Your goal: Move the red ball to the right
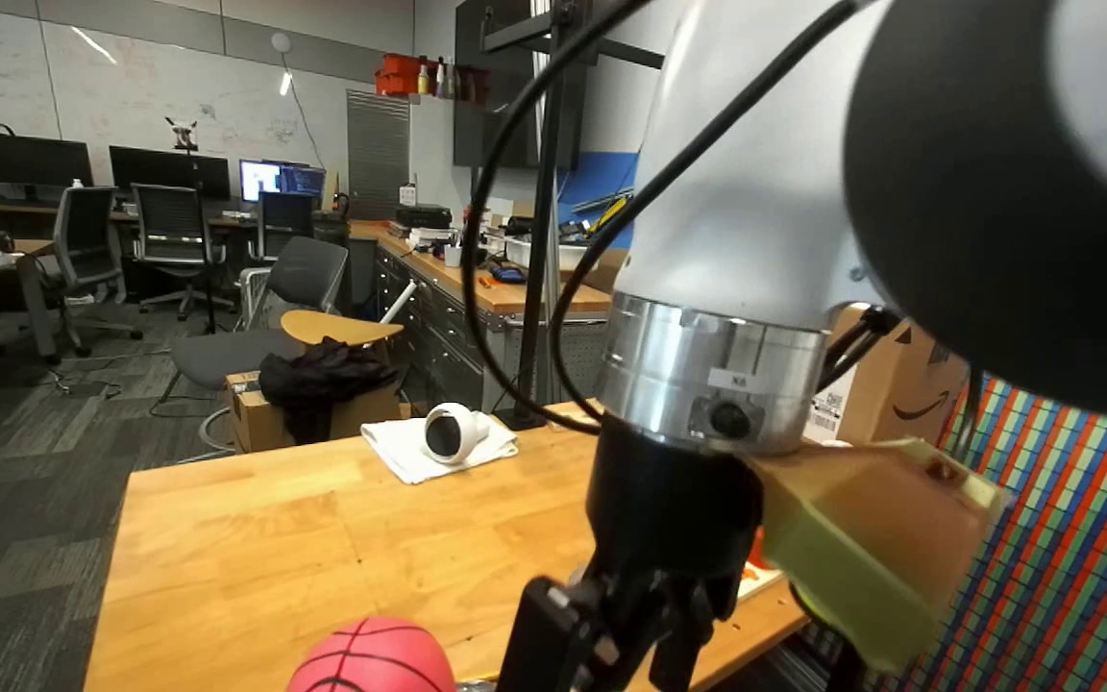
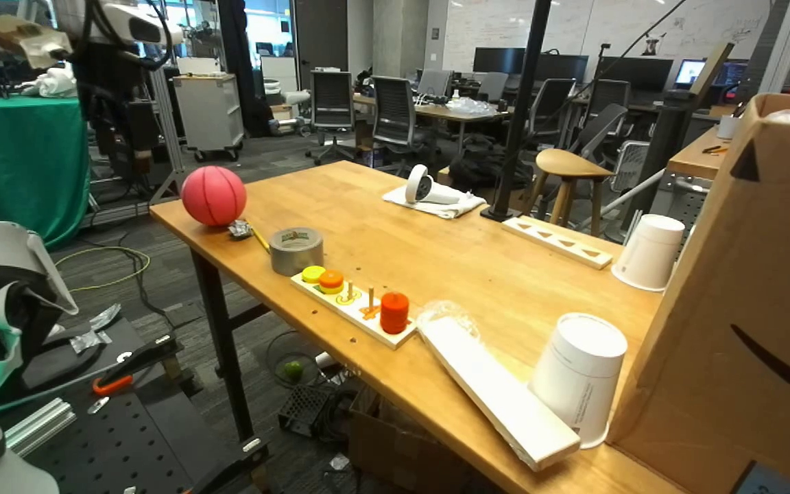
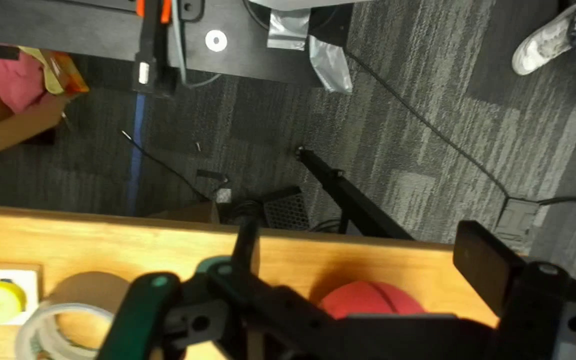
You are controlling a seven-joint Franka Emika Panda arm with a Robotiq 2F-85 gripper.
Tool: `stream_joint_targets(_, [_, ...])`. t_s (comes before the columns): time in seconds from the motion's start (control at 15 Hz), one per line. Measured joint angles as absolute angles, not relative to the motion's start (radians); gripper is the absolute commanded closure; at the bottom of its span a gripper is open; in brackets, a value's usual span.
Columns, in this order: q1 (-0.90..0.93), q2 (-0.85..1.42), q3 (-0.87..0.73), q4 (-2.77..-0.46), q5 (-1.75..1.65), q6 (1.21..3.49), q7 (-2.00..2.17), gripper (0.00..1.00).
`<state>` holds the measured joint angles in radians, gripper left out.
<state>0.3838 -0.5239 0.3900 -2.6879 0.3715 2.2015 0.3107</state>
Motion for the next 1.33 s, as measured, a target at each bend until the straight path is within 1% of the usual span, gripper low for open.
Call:
stream_joint_targets(0.2, [0.471,-0.509,0.45,-2.687,0.379,2.304,0.304,0.0])
stream_joint_targets(0.6, [0.514,-0.379,0.468,-2.657,0.342,2.484,0.177,0.0])
stream_joint_targets(1.33, [0.496,-0.09,0.474,-2.414,0.135,2.51,0.058,0.0])
